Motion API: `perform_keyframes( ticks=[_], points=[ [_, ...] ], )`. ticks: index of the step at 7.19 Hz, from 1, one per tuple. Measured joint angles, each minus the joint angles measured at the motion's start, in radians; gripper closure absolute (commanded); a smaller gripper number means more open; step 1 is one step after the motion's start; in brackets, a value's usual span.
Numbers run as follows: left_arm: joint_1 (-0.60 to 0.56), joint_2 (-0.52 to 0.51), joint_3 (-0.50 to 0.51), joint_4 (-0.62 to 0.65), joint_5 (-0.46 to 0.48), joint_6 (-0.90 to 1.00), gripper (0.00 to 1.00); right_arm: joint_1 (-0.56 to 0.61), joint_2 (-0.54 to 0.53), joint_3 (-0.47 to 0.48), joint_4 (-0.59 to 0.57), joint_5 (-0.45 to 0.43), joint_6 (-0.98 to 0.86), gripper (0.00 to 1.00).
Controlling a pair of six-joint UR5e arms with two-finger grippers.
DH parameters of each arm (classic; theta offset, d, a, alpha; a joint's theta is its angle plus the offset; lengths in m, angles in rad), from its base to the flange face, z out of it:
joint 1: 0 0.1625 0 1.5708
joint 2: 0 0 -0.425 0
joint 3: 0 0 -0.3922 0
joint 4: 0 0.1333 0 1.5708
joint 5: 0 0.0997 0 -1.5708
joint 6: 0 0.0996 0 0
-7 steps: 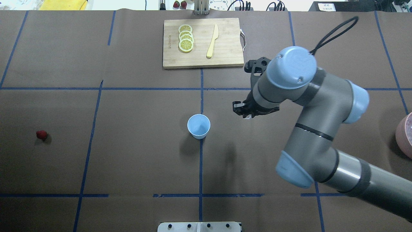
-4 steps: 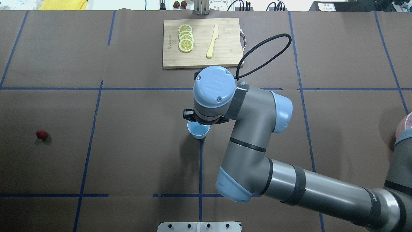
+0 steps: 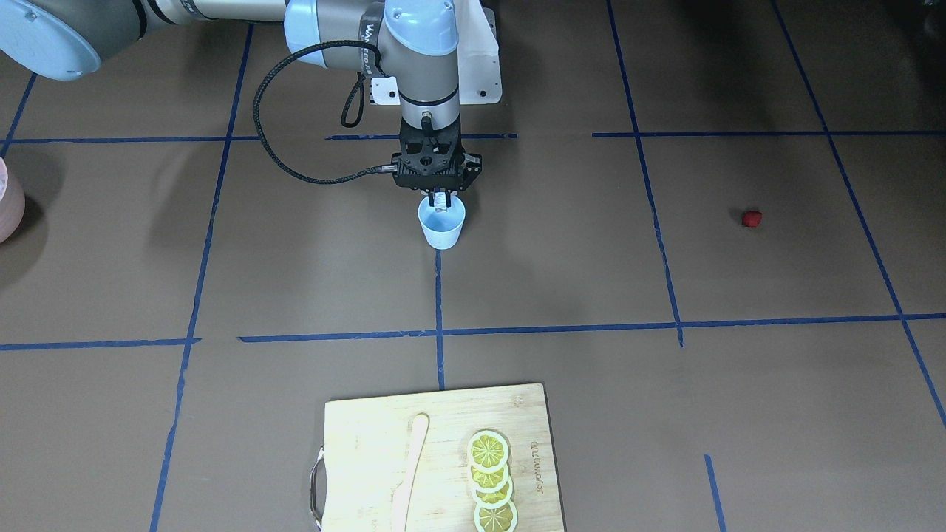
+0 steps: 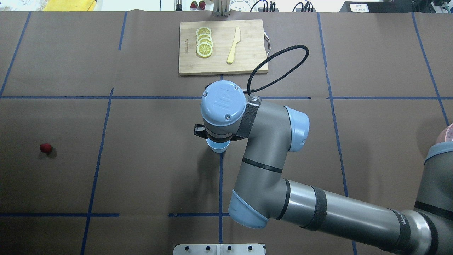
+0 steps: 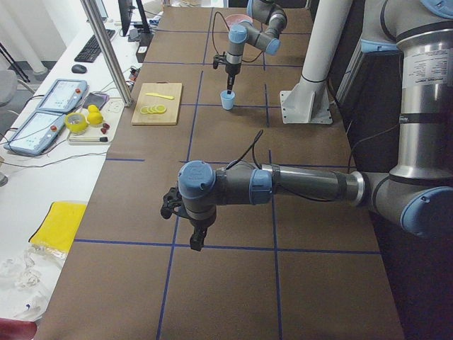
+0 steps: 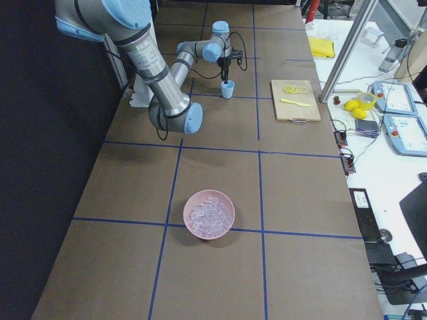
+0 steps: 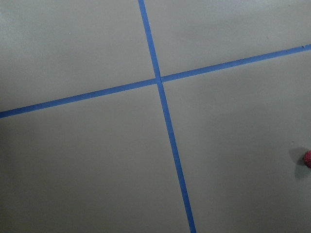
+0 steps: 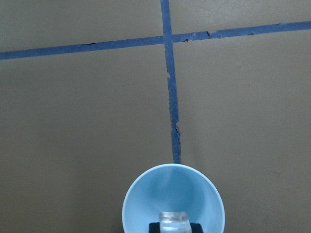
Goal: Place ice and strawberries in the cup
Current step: 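Open the right gripper to drop the ice cube into the cup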
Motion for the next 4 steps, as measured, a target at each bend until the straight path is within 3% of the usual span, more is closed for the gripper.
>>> perform_keyframes(
  ticks=[4],
  points=[
    [0.0,-0.001,-0.002,0.0,0.0,0.0,0.0,0.005,-0.002,0.005,-0.001,0.002,-0.008,0.0]
  ],
)
